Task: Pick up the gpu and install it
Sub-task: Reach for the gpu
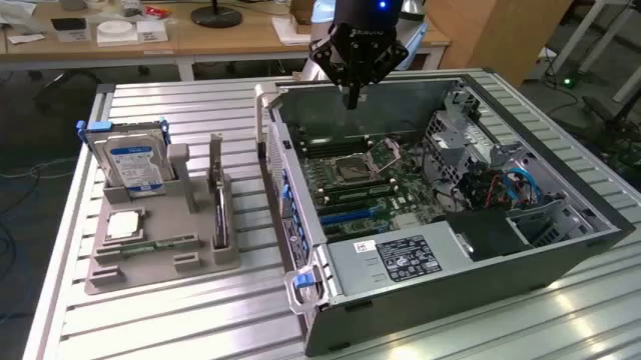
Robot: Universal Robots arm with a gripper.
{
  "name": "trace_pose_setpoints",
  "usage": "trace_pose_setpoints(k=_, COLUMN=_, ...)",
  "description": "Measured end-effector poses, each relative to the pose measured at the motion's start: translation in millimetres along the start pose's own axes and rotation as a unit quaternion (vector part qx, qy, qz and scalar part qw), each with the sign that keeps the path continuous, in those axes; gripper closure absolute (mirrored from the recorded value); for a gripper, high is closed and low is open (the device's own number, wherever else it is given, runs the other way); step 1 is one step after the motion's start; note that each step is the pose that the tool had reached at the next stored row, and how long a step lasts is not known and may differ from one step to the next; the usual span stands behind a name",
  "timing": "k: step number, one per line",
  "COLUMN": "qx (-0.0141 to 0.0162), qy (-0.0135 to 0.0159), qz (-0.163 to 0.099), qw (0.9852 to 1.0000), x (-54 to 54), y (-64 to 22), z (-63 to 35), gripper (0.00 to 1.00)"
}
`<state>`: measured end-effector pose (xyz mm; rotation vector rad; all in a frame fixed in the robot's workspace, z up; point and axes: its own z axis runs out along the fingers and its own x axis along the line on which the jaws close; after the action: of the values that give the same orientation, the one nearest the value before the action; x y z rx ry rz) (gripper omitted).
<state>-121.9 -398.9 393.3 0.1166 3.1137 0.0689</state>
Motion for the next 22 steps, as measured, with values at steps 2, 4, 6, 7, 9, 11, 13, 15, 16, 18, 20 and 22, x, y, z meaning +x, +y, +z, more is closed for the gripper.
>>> trace_pose_setpoints(k=2, qx=0.0, qy=0.0, qz=0.0, qw=1.0, x=0.0, y=0.0, z=0.0, gripper=0.9)
trace_pose_setpoints(k=4, qx=0.0001, qy=0.0, qz=0.0, qw=1.0, x=0.4, y=0.0, z=0.0, gripper=0.9)
trace_pose_setpoints(k=6, qx=0.0, qy=0.0, qz=0.0, qw=1.0, x=0.7, y=0.0, z=0.0, gripper=0.9)
trace_pose_setpoints(k=7, qx=0.0, qy=0.0, qz=0.0, qw=1.0, x=1.0, y=-0.1, z=-0.1, gripper=0.9)
trace_pose_setpoints(k=9, qx=0.0, qy=0.0, qz=0.0, qw=1.0, x=1.6, y=-0.1, z=0.0, gripper=0.9)
trace_pose_setpoints(k=11, qx=0.0, qy=0.0, qz=0.0, qw=1.0, x=2.4, y=-0.2, z=-0.1, gripper=0.9)
trace_pose_setpoints(k=13, qx=0.0, qy=0.0, qz=0.0, qw=1.0, x=3.4, y=-0.2, z=-0.1, gripper=0.9)
trace_pose_setpoints(k=15, qx=0.0, qy=0.0, qz=0.0, qw=1.0, x=4.8, y=-0.4, z=-0.1, gripper=0.9)
trace_pose_setpoints(k=16, qx=0.0, qy=0.0, qz=0.0, qw=1.0, x=5.7, y=-0.5, z=-0.2, gripper=0.9)
trace_pose_setpoints(k=18, qx=0.0, qy=0.0, qz=0.0, qw=1.0, x=7.1, y=-0.6, z=-0.2, gripper=0.9)
trace_pose_setpoints(k=20, qx=0.0, qy=0.0, qz=0.0, qw=1.0, x=8.6, y=-0.7, z=-0.2, gripper=0.9)
trace_pose_setpoints(k=22, qx=0.0, qy=0.0, qz=0.0, qw=1.0, x=10.2, y=-0.9, z=-0.3, gripper=0.9)
